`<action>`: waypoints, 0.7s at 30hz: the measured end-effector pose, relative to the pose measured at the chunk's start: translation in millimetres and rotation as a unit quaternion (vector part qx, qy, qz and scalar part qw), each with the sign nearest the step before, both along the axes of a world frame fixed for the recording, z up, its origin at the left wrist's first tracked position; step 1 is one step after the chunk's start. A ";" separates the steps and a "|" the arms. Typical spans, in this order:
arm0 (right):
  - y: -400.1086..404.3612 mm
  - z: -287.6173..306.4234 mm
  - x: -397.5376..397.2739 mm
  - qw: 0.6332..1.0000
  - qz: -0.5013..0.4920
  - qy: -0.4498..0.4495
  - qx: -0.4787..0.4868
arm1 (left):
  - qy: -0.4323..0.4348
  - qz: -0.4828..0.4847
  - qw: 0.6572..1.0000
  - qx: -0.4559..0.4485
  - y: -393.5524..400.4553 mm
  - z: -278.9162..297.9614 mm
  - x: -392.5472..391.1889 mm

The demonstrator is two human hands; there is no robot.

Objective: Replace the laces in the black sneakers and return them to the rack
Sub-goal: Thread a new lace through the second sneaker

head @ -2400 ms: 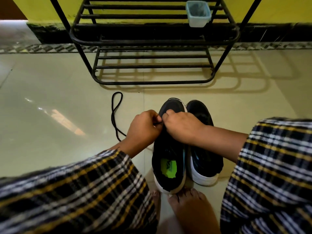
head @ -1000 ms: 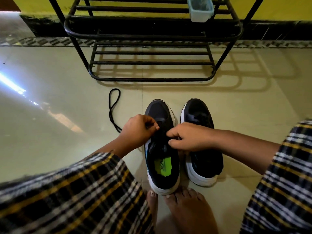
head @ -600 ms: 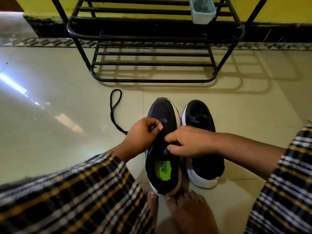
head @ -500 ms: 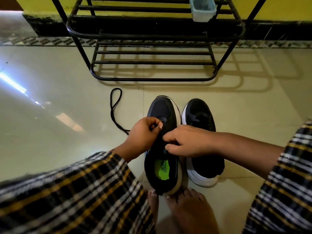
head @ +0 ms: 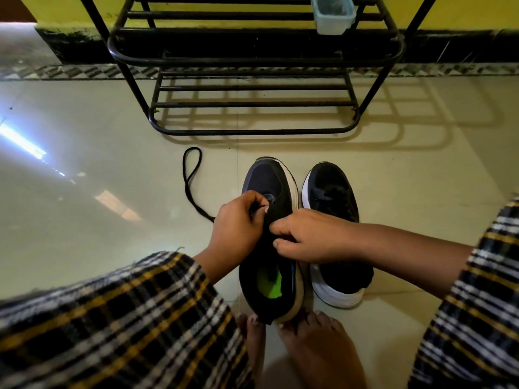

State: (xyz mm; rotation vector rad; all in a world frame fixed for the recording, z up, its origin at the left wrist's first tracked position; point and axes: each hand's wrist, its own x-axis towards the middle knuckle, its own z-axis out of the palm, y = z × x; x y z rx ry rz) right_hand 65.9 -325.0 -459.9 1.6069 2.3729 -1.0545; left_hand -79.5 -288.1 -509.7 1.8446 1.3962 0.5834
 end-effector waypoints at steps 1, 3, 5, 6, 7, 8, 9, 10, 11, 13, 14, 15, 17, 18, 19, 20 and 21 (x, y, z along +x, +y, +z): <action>0.4 -0.2 0.4 1.000 -0.001 0.000 -0.001 | -0.023 0.016 0.999 -0.025 1.9 -1.0 -1.2; 1.3 -0.6 1.1 1.000 -0.004 -0.001 -0.004 | -0.081 0.040 0.993 -0.078 3.8 -2.3 -3.0; 1.6 -0.8 1.1 1.000 -0.007 -0.005 -0.005 | -0.133 0.052 0.982 -0.123 3.2 -2.6 -3.8; 1.4 -0.7 0.7 1.000 -0.008 -0.004 -0.006 | -0.155 0.055 0.976 -0.143 2.7 -2.0 -4.2; 1.3 -1.4 0.5 1.000 -0.009 -0.002 -0.007 | -0.176 0.056 0.969 -0.163 2.7 -1.2 -4.8; 1.1 -1.5 0.5 1.000 -0.011 0.000 -0.010 | -0.194 0.054 0.962 -0.183 3.0 0.1 -5.3; 0.9 -2.0 0.6 1.000 -0.013 0.000 -0.013 | -0.209 0.048 0.956 -0.201 3.2 1.5 -6.0; 0.7 -2.4 0.7 1.000 -0.017 0.003 -0.017 | -0.220 0.043 0.951 -0.215 3.4 2.9 -6.8; 0.6 -2.9 1.1 1.000 -0.021 0.006 -0.019 | -0.229 0.040 0.947 -0.221 3.7 3.4 -7.3; 0.2 -3.4 1.0 0.999 -0.023 0.009 -0.023 | -0.244 0.042 0.944 -0.217 3.5 3.2 -8.3; 0.1 -3.2 0.3 0.999 -0.022 0.009 -0.023 | -0.247 0.046 0.945 -0.211 3.0 2.6 -8.4; 0.2 -3.1 -0.3 1.000 -0.020 0.007 -0.023 | -0.250 0.051 0.945 -0.207 2.8 2.0 -8.1; 0.6 -1.9 -2.0 1.000 -0.014 0.005 -0.026 | -0.262 0.069 0.940 -0.209 1.9 1.3 -7.0; 0.6 -1.3 -2.4 1.000 -0.011 0.004 -0.027 | -0.271 0.082 0.935 -0.213 1.5 1.4 -6.2; 0.7 -1.0 -2.3 1.000 -0.010 0.002 -0.028 | -0.279 0.093 0.931 -0.216 1.1 1.5 -5.3; 0.7 -0.4 -2.4 1.000 -0.009 0.001 -0.028 | -0.284 0.100 0.929 -0.215 1.0 1.6 -4.3; 0.7 -0.7 -2.5 1.000 -0.008 0.000 -0.028 | -0.286 0.105 0.928 -0.213 0.8 1.5 -3.2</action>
